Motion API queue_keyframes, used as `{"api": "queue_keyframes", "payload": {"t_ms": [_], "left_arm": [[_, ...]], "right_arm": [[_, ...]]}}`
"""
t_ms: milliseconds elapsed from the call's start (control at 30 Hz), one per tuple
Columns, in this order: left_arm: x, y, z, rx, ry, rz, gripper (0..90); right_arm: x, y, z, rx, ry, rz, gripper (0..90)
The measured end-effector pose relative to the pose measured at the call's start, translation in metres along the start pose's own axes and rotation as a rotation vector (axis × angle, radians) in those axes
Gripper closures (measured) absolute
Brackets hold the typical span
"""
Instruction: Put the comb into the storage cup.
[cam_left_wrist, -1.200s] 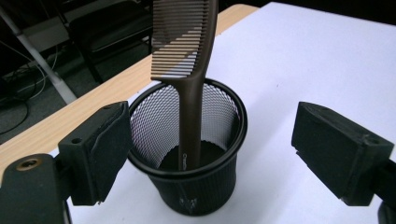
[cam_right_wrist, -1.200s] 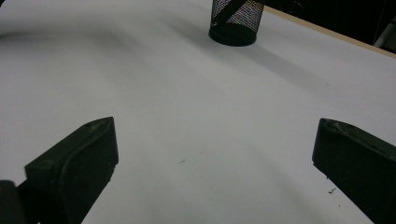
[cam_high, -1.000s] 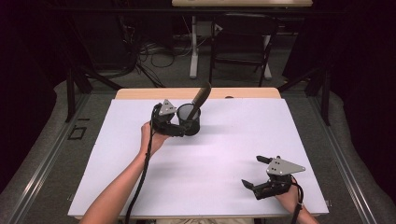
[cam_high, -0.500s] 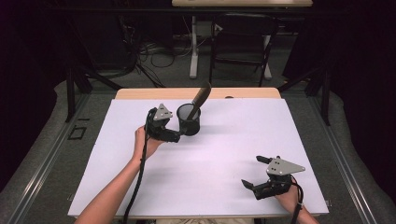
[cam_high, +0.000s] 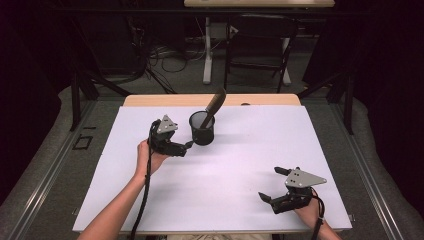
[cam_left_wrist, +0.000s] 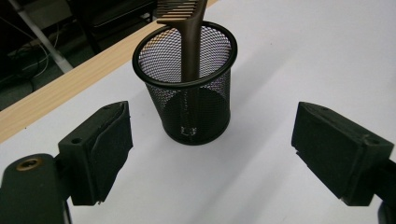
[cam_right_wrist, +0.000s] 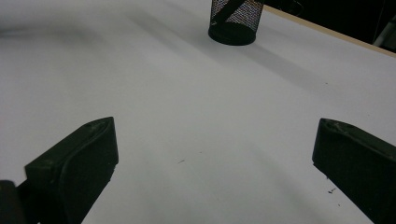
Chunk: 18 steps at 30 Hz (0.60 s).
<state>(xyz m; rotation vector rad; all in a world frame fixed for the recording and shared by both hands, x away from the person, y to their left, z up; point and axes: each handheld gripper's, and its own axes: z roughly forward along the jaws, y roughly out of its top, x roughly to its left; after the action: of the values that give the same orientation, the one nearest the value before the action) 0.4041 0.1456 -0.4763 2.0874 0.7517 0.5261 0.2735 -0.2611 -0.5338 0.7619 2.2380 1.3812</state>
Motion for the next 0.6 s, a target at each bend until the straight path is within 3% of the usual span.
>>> {"api": "queue_keyframes", "payload": {"t_ms": [200,600], "left_arm": [[-0.004,-0.005,-0.008,0.015,-0.007,0.010,12.5],[-0.008,-0.029,-0.025,0.020,0.015,-0.017,12.5]], "right_arm": [[-0.001,0.000,0.000,0.001,-0.001,-0.003,0.0],[0.000,0.000,0.000,0.003,-0.001,-0.004,0.0]]}}
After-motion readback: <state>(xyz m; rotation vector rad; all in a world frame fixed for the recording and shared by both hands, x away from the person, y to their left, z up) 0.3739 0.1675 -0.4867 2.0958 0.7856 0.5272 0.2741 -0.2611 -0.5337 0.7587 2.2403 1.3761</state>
